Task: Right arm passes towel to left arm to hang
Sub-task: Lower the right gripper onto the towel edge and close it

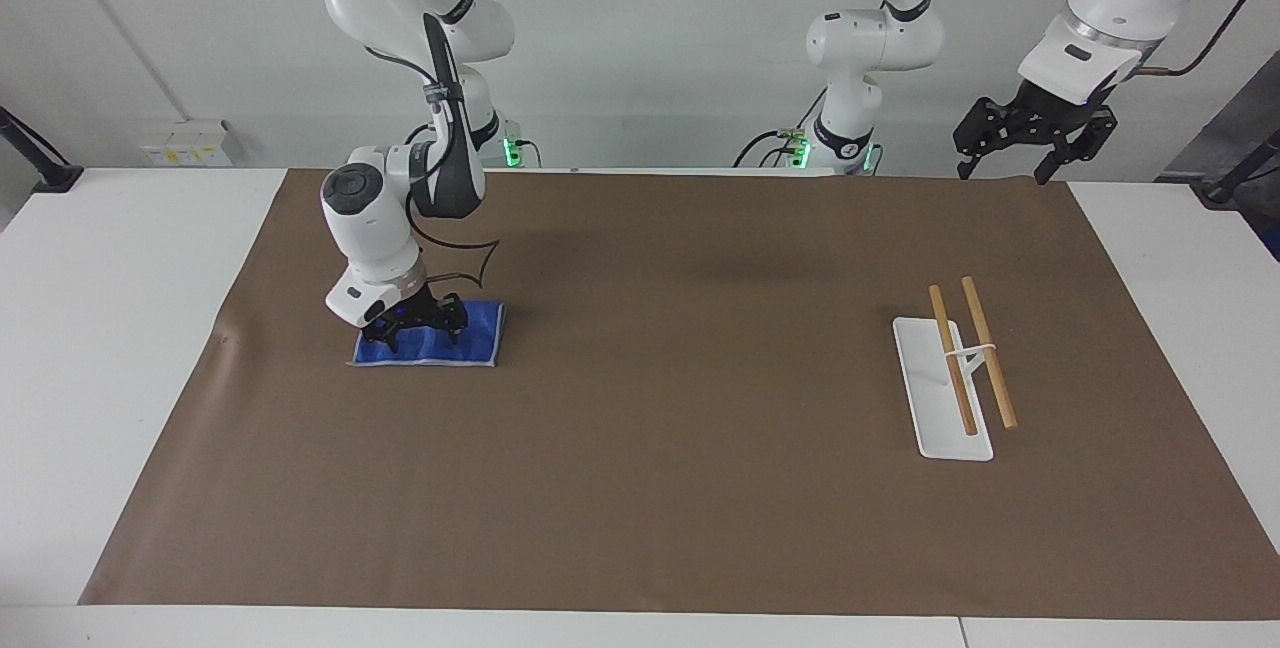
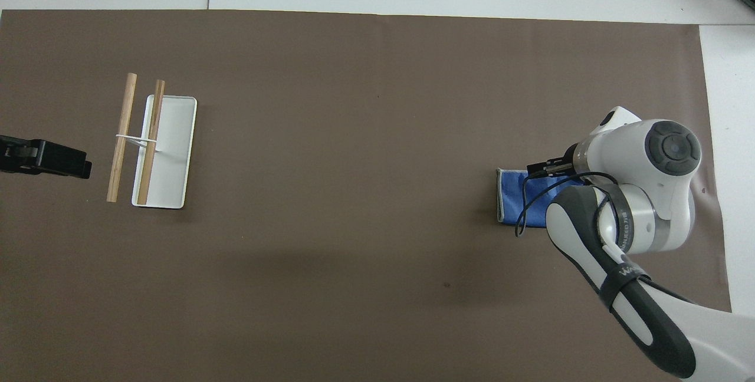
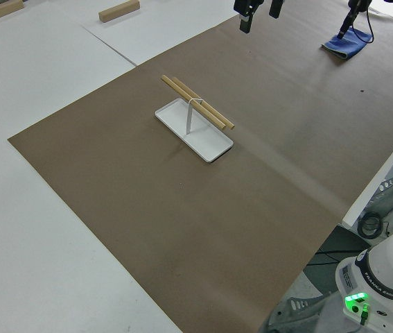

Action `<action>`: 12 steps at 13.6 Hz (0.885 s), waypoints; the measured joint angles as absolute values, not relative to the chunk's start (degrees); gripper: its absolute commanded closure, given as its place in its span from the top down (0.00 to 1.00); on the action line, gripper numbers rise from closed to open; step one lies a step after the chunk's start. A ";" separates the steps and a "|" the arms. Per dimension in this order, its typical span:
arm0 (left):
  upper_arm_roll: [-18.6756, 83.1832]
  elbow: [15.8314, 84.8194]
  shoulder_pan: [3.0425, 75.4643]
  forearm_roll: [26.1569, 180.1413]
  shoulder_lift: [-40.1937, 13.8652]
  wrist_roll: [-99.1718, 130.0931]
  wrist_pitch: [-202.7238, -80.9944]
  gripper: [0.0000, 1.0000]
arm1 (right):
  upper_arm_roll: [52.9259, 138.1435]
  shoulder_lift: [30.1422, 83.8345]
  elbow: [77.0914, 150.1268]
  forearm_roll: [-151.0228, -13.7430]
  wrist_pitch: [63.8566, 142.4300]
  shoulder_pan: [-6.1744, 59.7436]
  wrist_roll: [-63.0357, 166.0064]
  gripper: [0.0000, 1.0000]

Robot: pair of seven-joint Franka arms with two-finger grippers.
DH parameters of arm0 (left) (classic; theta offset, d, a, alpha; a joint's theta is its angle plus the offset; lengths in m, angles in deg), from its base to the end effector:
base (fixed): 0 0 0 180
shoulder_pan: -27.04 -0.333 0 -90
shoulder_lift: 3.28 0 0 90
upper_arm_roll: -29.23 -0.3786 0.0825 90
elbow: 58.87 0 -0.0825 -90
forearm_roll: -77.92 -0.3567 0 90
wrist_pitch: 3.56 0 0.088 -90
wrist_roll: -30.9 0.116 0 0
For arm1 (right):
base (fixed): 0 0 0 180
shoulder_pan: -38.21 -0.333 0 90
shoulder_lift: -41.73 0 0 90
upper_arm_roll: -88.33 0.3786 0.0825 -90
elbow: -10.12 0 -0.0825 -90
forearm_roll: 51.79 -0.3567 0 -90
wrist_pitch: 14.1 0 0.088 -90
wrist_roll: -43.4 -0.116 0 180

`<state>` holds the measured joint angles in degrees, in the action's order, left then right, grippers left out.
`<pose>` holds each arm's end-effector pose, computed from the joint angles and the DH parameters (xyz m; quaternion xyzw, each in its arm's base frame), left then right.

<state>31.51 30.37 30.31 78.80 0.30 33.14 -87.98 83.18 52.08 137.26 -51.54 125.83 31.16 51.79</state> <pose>0.4910 -0.0505 0.7074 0.9976 -0.0685 -0.0110 0.0061 0.5435 0.0194 0.3717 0.9955 0.0922 0.0211 0.0107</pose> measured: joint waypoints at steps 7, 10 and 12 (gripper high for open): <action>31.51 30.37 30.31 78.80 0.30 33.14 -87.98 1.00 | 83.18 52.08 138.87 -52.95 127.55 31.16 51.82 0.70; 31.51 30.37 30.31 78.80 0.30 33.14 -87.98 1.00 | 83.18 52.08 139.07 -52.97 127.56 31.15 51.83 0.00; 31.51 30.37 30.31 78.80 0.30 33.14 -87.98 1.00 | 83.17 52.08 139.09 -53.02 127.56 31.16 51.83 0.00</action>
